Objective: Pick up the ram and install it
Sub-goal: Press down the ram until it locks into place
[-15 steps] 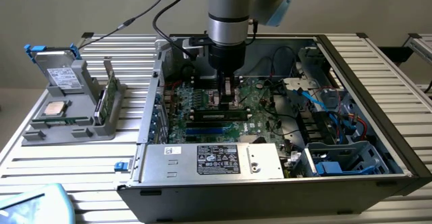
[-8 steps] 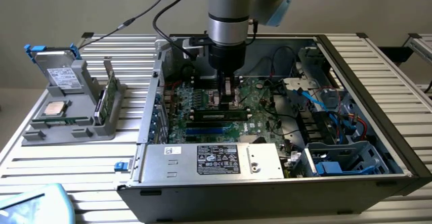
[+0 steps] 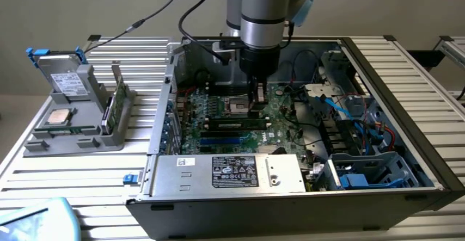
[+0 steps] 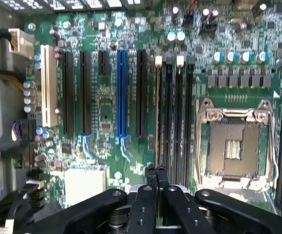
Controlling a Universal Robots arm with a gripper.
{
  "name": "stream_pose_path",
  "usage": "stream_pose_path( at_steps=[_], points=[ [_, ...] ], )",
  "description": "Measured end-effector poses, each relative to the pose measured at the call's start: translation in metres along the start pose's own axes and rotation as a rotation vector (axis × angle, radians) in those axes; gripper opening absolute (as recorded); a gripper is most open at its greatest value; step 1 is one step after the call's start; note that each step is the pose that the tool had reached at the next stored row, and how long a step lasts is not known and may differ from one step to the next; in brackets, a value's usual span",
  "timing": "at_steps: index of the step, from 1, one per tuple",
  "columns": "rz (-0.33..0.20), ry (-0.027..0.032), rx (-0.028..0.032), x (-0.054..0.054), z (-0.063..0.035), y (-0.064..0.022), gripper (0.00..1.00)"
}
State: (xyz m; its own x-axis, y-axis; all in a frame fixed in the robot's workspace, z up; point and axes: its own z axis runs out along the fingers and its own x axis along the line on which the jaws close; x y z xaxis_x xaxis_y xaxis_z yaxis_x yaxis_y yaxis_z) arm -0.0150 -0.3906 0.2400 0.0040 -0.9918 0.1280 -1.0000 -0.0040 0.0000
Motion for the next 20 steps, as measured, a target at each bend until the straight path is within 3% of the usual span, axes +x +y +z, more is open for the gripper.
stream_pose_path(
  at_steps=[9, 20],
  points=[
    [0.000, 0.0001, -0.0001, -0.002, 0.0121, -0.0005, 0.10],
    [0.000, 0.0002, -0.0001, -0.002, 0.0146, -0.0007, 0.10]
  ],
)
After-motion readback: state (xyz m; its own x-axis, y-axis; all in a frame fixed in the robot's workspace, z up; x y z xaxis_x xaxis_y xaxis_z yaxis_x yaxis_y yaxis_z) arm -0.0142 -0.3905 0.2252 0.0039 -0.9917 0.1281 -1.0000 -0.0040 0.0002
